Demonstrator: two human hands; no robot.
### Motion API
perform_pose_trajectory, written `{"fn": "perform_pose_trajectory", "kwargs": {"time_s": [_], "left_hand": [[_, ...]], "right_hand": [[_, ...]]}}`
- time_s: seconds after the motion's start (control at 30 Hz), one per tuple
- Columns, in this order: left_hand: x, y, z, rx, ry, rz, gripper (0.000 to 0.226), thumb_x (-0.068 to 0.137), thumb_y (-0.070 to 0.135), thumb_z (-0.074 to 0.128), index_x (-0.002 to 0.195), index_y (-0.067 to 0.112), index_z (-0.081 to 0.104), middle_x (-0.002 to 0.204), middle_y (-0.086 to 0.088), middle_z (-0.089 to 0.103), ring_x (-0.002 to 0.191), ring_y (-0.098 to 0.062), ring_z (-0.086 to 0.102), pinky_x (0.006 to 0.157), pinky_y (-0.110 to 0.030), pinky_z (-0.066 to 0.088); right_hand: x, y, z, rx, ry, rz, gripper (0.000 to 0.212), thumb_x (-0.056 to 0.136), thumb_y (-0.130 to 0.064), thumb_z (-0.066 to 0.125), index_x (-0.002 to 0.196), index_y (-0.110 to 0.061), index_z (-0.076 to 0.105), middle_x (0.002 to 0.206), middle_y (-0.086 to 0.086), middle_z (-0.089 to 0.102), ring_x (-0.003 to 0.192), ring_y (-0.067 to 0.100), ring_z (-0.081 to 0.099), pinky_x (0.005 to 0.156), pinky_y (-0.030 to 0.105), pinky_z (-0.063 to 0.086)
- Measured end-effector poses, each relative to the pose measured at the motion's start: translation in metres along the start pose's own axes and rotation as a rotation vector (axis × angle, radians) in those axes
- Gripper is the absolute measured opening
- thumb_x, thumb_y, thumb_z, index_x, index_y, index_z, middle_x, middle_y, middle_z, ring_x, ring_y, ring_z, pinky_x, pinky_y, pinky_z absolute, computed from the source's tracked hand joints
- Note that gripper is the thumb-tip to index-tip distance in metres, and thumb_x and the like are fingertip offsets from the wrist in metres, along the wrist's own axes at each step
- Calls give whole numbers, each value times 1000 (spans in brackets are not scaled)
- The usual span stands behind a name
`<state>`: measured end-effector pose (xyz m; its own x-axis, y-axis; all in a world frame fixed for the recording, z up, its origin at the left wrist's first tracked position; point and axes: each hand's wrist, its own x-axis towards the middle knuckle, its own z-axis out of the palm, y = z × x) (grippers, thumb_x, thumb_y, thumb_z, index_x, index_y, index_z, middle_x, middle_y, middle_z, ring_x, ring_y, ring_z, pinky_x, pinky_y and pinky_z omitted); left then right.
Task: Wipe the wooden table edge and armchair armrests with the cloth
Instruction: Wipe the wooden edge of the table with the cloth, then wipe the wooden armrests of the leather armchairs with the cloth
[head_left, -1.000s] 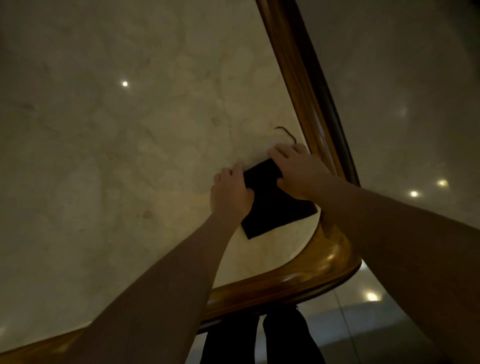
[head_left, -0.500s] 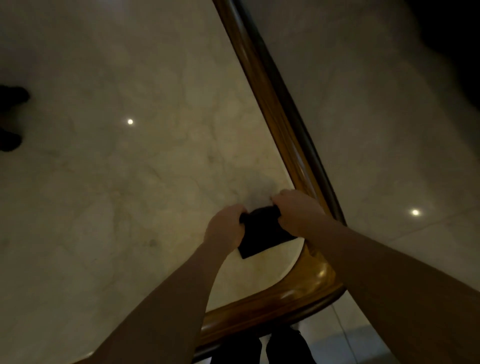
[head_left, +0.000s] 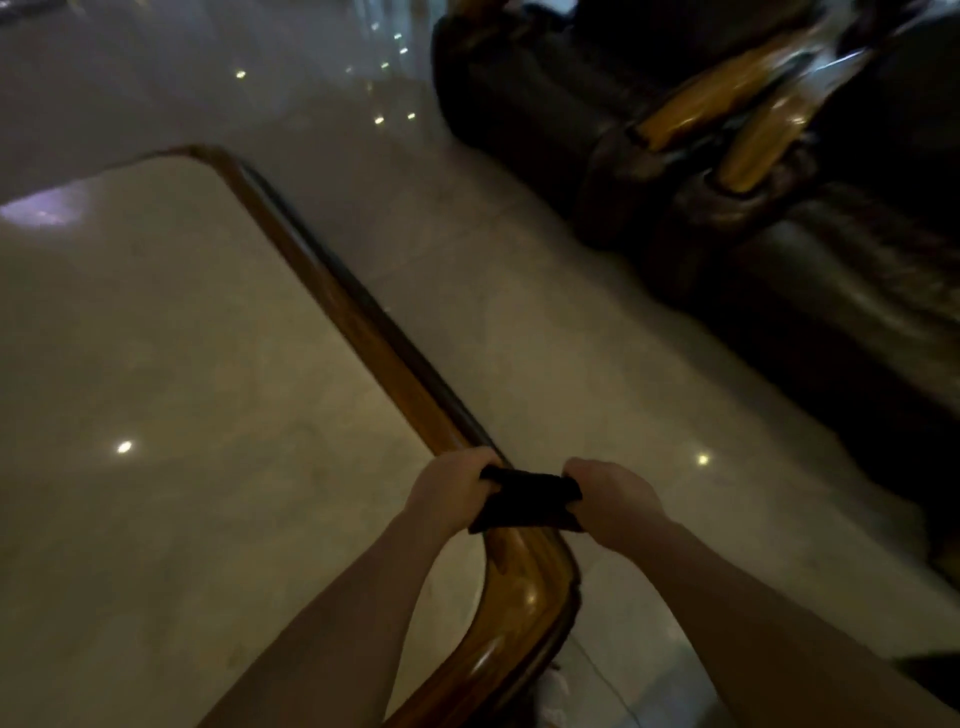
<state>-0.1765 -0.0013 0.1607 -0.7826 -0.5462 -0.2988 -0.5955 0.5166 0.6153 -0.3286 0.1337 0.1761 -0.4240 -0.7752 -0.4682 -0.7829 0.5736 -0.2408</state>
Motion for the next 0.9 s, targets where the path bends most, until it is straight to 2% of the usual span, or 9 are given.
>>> {"fn": "perform_pose_trajectory", "kwargs": {"time_s": [0.13, 0.23, 0.3, 0.4, 0.53, 0.7, 0.8, 0.9], "left_hand": [[23, 75, 1, 118, -82, 149, 20, 87, 20, 60, 107, 21, 64, 101, -4, 66, 93, -22, 60, 77, -33, 48], [30, 139, 12, 211, -161, 258, 19, 90, 21, 59, 108, 19, 63, 100, -5, 64, 90, -22, 60, 78, -37, 50], [34, 184, 20, 273, -197, 321, 19, 92, 20, 58, 110, 17, 62, 102, -5, 63, 89, -21, 59, 76, -36, 50], [43, 256, 33, 320, -209, 397, 20, 90, 20, 59, 109, 16, 64, 101, -5, 64, 90, -21, 59, 76, -35, 49], [54, 357, 60, 417, -231, 516, 20, 89, 23, 59, 108, 21, 65, 99, -5, 65, 89, -22, 59, 75, -34, 47], [55, 472, 104, 454, -222, 651, 18, 89, 21, 59, 106, 24, 64, 100, -1, 64, 90, -19, 59, 80, -39, 51], [59, 521, 124, 454, -223, 714, 16, 90, 26, 59, 105, 28, 62, 97, 3, 63, 88, -16, 59, 76, -35, 51], [64, 553, 142, 436, -257, 780, 18, 91, 26, 58, 108, 28, 62, 98, 3, 63, 90, -15, 59, 79, -36, 52]], "right_hand": [[-43, 54, -39, 35, 99, 107, 7, 91, -26, 55, 96, -22, 55, 84, -3, 55, 76, 19, 54, 61, 29, 39], [-79, 97, -64, 41, 176, 165, 8, 92, -27, 55, 87, -26, 49, 78, -5, 52, 70, 18, 52, 57, 29, 37], [-102, 128, -83, 40, 183, 203, 7, 89, -22, 55, 88, -24, 49, 80, -3, 54, 71, 20, 52, 59, 32, 42], [-136, 179, -113, 108, 163, 251, 13, 87, -14, 55, 98, -20, 53, 91, 4, 59, 81, 25, 58, 71, 39, 52], [-187, 252, -150, 120, 217, 331, 11, 88, -18, 56, 97, -25, 54, 89, 1, 58, 80, 23, 57, 65, 36, 46], [-254, 329, -185, 149, 254, 476, 8, 89, -21, 59, 96, -19, 63, 90, 3, 64, 83, 22, 63, 77, 41, 57], [-279, 365, -199, 208, 312, 539, 7, 89, -21, 61, 96, -21, 62, 90, 0, 63, 84, 19, 62, 77, 37, 56], [-294, 396, -205, 242, 357, 589, 6, 88, -19, 60, 93, -22, 61, 90, 0, 62, 83, 19, 61, 76, 37, 55]]}}
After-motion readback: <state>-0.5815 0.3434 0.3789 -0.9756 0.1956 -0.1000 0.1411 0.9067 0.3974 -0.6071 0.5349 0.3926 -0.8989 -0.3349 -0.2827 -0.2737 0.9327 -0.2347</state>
